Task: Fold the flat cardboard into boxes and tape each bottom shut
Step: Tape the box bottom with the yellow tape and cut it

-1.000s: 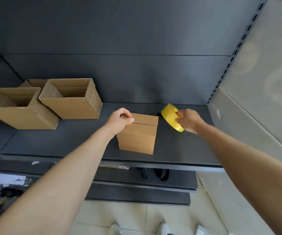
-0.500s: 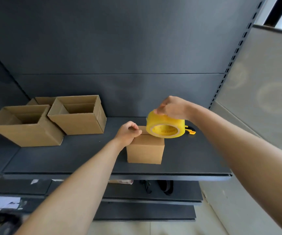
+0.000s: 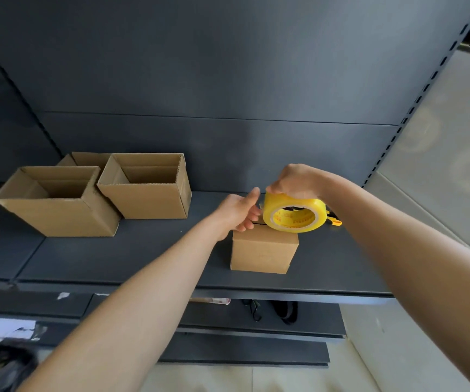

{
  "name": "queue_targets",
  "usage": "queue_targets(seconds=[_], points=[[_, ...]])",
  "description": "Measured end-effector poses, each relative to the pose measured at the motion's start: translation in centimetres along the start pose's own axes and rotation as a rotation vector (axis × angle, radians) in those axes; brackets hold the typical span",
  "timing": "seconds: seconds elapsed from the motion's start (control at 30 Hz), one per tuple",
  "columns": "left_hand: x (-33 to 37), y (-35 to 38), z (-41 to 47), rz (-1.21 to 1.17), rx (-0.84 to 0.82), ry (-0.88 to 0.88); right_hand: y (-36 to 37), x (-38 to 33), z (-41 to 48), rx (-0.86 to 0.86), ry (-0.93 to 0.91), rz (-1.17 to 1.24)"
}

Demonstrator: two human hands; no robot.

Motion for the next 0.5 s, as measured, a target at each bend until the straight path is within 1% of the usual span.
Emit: queue_targets(seconds=[0.07, 0.17, 0.33, 0.43, 0.5], points=[[0.2, 0.5, -0.2, -0.116, -0.101, -0.066, 0.0, 0.1, 0.1, 0.0, 0.001, 0.004], [-0.1, 0.7, 0.2, -0.302, -0.163, -0.053, 0.1, 0.1, 0.1, 0.005, 0.015, -0.003], [-0.6, 1.1, 0.5, -0.457, -0.121, -0.026, 0.4, 0.6, 0.4, 0.047, 0.031, 0.013], [-0.8, 1.1, 0.7, -0.466, -0.095, -0.007, 0.3, 1.4, 0.5, 0.064, 0.027, 0.029], [-1.0, 1.0, 0.9, -0.441, -0.07, 0.009, 0.2, 2.0, 0.2, 0.046, 0.033, 0.107]])
Point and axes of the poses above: each hand's wrist, its own z-axis towards the middle knuckle, its own y-axis out of the palm, x = y × z, the point moved 2 cm from there along z, towards the middle knuckle, and after that the axes turned 4 degrees about -z, right-handed, at the moved point
